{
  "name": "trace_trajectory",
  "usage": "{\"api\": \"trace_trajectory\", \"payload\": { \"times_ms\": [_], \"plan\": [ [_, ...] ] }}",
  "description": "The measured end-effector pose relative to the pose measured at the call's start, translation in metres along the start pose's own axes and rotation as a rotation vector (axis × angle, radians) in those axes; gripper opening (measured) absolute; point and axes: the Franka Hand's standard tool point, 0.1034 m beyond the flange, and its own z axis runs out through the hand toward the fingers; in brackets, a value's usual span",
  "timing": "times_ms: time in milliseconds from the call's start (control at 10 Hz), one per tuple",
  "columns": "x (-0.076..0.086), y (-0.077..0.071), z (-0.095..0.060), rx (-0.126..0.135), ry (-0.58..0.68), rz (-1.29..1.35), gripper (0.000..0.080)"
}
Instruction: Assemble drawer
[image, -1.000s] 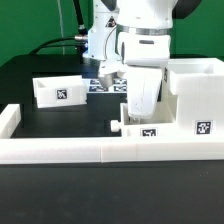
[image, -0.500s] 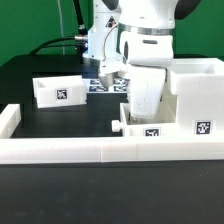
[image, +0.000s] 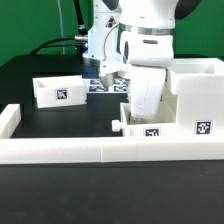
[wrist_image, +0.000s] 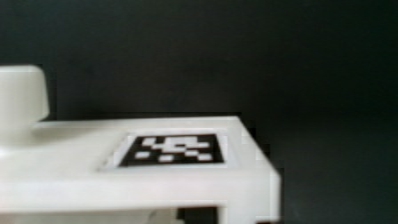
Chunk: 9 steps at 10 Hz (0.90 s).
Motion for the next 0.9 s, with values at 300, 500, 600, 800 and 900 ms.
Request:
{"api": "trace_trajectory", "payload": {
  "times_ms": [300, 500, 600, 800, 900],
  "plan": [
    [-0.0002, 0.0003, -0.0002, -0.001, -0.002, -0.002, 0.0042],
    [-0.0006, -0.0002, 0.0002, 0.000, -0.002, 0.020, 0.0042],
    [-0.0008, -0.0004, 0.0004, 0.001, -0.002, 0.020, 0.0042],
    [-0.0012, -0.0004, 0.0005, 0.001, -0.002, 0.021, 0.0144],
    [-0.0012, -0.0002, 0.0001, 0.000, -0.002, 0.022, 0.0349]
  ]
}}
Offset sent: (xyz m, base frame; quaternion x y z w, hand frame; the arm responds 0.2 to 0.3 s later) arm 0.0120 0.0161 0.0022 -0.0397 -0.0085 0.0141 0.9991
